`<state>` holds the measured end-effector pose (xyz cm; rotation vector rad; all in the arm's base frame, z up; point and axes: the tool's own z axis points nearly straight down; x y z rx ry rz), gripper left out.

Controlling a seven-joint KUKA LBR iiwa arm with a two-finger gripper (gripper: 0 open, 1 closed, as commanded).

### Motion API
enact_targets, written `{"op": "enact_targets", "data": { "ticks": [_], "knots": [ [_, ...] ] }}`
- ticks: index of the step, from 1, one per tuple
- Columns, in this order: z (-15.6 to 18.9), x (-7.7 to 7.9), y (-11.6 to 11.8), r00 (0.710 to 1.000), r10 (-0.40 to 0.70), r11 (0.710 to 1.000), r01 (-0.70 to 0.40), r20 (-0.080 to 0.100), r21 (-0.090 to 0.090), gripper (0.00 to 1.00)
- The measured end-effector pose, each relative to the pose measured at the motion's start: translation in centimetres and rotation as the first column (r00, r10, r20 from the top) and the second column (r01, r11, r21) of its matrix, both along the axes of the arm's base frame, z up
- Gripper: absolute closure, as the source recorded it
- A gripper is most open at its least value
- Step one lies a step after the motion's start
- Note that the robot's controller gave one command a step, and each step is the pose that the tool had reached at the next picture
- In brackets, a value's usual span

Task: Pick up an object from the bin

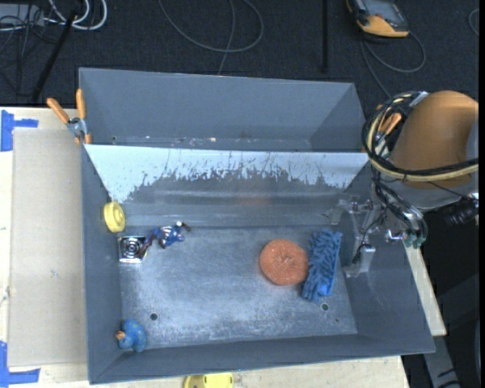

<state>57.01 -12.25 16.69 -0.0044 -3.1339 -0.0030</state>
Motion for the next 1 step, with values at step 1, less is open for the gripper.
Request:
{"op": "enact_targets", "data": {
  "ticks": [1],
  "knots": [
    [0.46, 0.16, 0.03, 1.0, 0.003, 1.0, -0.003, 0.007, -0.002, 0.0]
  ]
}}
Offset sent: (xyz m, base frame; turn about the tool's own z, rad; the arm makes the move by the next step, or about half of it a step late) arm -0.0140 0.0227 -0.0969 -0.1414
